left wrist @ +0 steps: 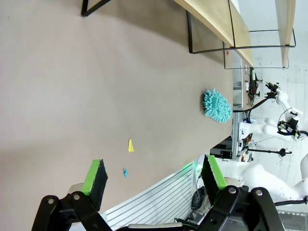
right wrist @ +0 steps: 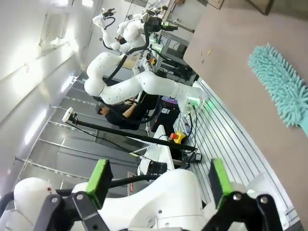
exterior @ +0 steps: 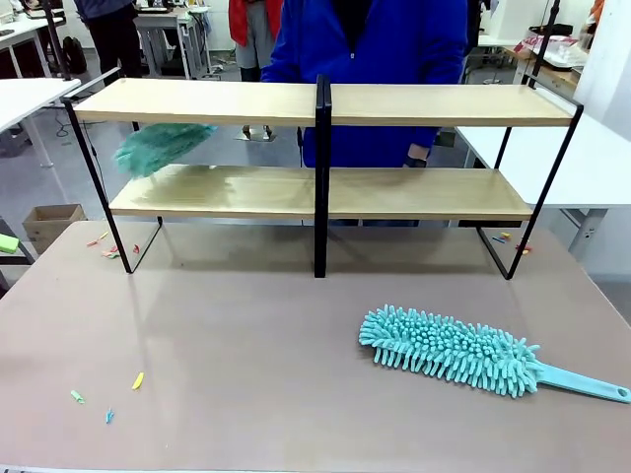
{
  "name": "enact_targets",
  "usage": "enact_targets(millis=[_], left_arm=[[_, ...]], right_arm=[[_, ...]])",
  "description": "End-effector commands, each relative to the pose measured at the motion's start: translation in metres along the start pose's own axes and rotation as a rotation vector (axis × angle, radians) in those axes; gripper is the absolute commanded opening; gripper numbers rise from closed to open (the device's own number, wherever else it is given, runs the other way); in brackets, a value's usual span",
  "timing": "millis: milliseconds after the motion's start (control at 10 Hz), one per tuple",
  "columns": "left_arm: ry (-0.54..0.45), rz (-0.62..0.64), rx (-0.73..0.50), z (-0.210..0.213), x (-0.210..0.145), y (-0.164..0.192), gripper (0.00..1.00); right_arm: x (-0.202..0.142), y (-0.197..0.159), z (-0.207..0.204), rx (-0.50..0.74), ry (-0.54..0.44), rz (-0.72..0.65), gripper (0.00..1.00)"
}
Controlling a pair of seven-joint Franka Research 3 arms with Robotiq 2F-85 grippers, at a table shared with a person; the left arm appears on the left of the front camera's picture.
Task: Clean the shelves.
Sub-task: Place the Duster on the table.
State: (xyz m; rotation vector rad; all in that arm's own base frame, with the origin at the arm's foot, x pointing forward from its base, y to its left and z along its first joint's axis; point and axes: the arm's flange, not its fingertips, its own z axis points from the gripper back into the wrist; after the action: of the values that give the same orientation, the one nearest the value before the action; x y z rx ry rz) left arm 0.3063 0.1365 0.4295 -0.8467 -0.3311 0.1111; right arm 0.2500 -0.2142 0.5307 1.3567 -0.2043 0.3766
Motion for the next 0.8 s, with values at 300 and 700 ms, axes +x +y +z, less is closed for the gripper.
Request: enact_targets(millis=[300, 700], left_arm=[[0.002, -0.014, -0.011, 0.0015, -0.0013, -0.0004, 1.00], [0.002, -0.014, -0.011, 0.0015, -0.0013, -0.0004, 1.00]], right_arm=[[-0.0013, 0.0008, -0.0006, -0.020, 0.010, -0.002, 1.00], [-0.0013, 0.0008, -0.0006, -0.020, 0.010, -0.002, 1.00]])
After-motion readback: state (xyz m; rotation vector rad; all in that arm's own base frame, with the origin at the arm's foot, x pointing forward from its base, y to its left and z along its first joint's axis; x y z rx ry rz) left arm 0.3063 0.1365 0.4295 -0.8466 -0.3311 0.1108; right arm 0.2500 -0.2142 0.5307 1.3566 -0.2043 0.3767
